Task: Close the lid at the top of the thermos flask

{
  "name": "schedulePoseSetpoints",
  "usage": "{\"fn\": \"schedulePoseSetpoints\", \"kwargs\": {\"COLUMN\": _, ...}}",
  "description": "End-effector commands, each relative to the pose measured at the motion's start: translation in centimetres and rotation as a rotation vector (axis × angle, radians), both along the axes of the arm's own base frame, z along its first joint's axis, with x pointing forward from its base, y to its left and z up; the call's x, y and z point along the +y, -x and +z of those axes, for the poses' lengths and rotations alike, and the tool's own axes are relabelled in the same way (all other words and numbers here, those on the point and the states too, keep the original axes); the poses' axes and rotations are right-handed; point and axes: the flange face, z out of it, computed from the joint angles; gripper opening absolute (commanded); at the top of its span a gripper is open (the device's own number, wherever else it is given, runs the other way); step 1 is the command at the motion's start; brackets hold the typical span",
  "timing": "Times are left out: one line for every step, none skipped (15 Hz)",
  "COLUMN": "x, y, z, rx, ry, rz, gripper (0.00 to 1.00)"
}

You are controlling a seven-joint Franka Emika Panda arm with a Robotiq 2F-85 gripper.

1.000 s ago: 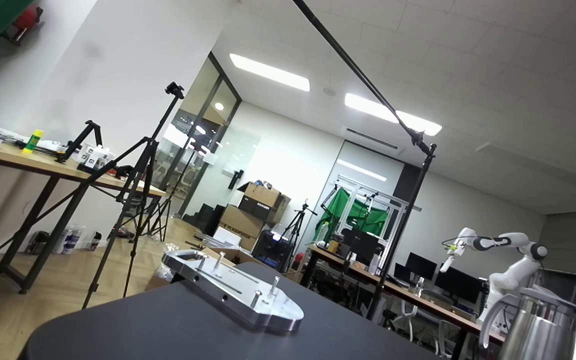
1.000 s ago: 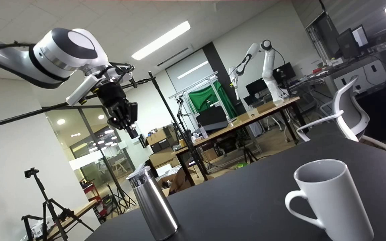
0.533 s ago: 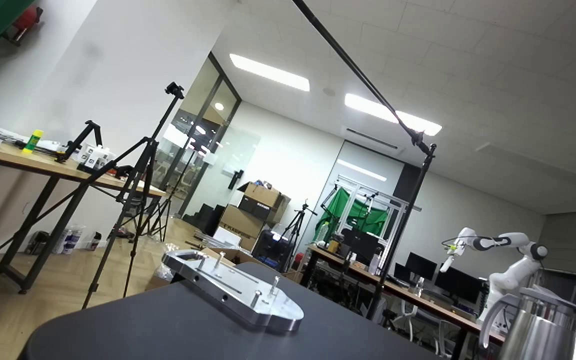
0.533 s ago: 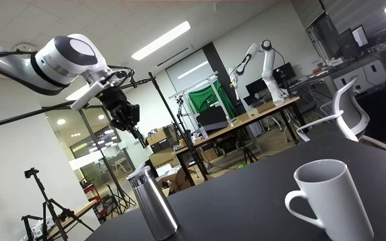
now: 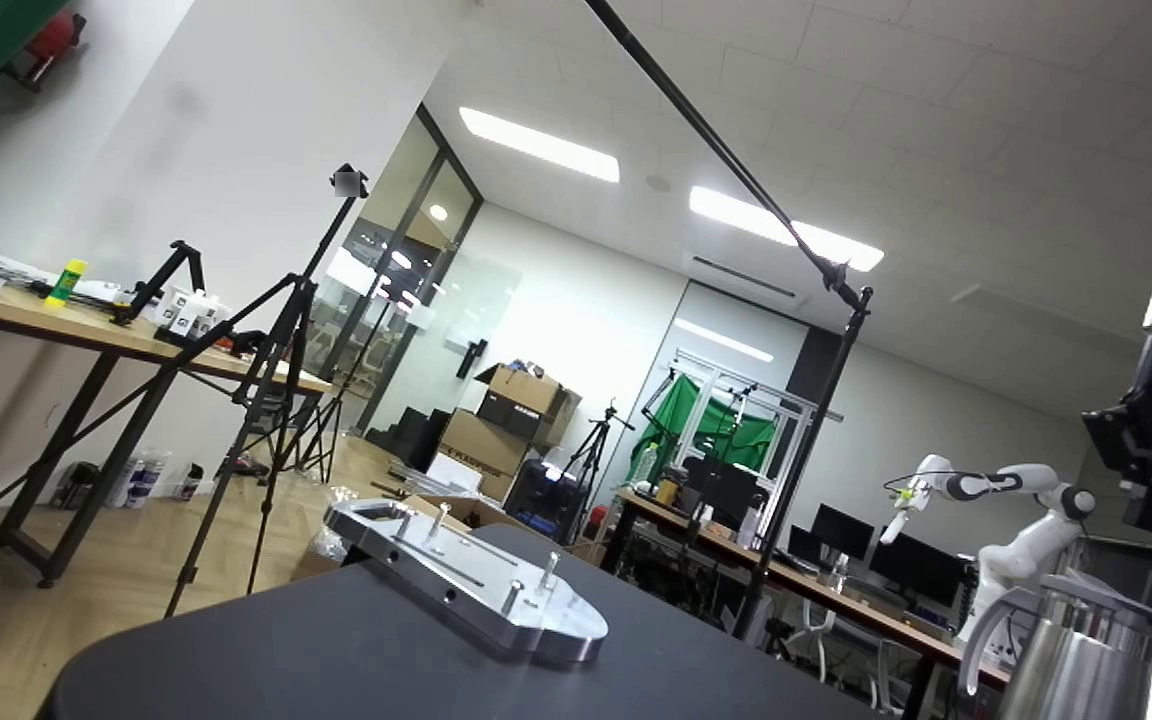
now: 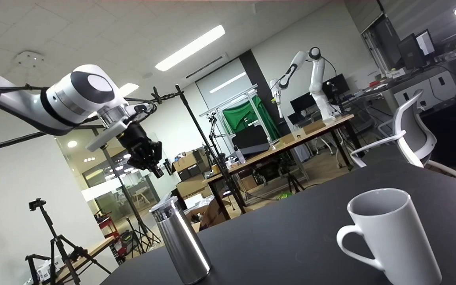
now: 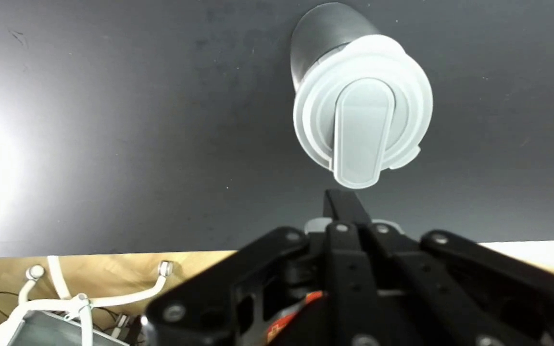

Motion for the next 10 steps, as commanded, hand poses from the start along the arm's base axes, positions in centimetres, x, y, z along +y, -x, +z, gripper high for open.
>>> {"fn": "schedulePoseSetpoints", "kwargs": {"x": 1.0, "y": -0.7, "z": -0.4, "rx": -0.018, "ry": -0.005, "rz": 0.022, "gripper": 0.00}}
{"fn": "schedulePoseSetpoints", "kwargs": {"x": 1.2, "y": -0.8, "z": -0.9, "rx": -0.017, "ry": -0.004, "rz": 0.031, "gripper": 0.00}}
{"fn": "schedulePoseSetpoints", "kwargs": {"x": 1.4, "y": -0.9, "z": -1.3, "rx": -0.019, "ry": -0.003, "rz": 0.038, "gripper": 0.00}}
{"fn": "schedulePoseSetpoints", "kwargs": {"x": 1.5, "y": -1.0, "z": -1.6, "rx": -0.018, "ry": -0.004, "rz": 0.040, "gripper": 0.00}}
{"fn": "schedulePoseSetpoints", "kwargs": {"x": 1.6, "y": -1.2, "z": -2.0, "rx": -0.015, "ry": -0.006, "rz": 0.039, "gripper": 0.00}}
{"fn": "schedulePoseSetpoints", "kwargs": {"x": 1.6, "y": -1.3, "z": -2.3, "rx": -0.010, "ry": -0.010, "rz": 0.037, "gripper": 0.00}}
{"fn": "schedulePoseSetpoints", "kwargs": {"x": 1.6, "y": -1.4, "z": -2.7, "rx": -0.007, "ry": -0.011, "rz": 0.036, "gripper": 0.00}}
{"fn": "schedulePoseSetpoints", "kwargs": {"x": 1.5, "y": -1.5, "z": -2.9, "rx": -0.005, "ry": -0.011, "rz": 0.035, "gripper": 0.00}}
{"fn": "schedulePoseSetpoints", "kwargs": {"x": 1.4, "y": -1.6, "z": -3.1, "rx": -0.007, "ry": -0.012, "rz": 0.034, "gripper": 0.00}}
{"fn": "schedulePoseSetpoints", "kwargs": {"x": 1.4, "y": -1.8, "z": -3.4, "rx": -0.007, "ry": -0.015, "rz": 0.033, "gripper": 0.00}}
